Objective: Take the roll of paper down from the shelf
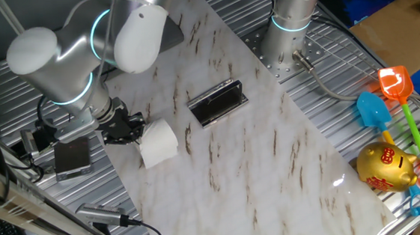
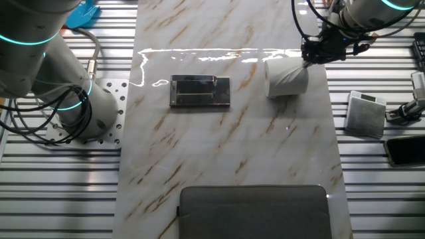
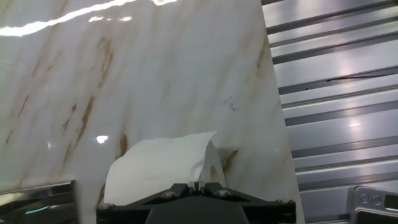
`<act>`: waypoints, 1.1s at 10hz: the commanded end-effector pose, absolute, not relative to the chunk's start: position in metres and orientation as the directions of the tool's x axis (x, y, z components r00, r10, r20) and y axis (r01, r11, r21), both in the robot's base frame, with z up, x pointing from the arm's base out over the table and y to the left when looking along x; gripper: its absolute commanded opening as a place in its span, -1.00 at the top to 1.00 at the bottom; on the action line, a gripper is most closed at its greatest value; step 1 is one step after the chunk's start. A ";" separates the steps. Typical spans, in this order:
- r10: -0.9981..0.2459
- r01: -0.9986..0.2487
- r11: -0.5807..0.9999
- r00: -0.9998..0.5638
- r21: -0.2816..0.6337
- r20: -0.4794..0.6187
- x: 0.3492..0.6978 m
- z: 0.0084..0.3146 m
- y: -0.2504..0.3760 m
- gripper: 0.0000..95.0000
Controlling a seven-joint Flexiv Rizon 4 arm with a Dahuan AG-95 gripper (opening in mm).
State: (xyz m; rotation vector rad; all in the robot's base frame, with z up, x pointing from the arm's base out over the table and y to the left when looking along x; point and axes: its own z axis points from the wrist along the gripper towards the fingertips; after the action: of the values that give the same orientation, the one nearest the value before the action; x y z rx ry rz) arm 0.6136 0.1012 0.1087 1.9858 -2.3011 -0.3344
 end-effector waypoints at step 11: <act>-0.978 -0.964 0.184 -0.199 0.190 -0.061 0.616 0.121 0.098 -1.00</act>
State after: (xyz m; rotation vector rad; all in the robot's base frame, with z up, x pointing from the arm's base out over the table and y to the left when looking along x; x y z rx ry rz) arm 0.6162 0.0983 0.1223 1.9373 -2.3526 -0.2978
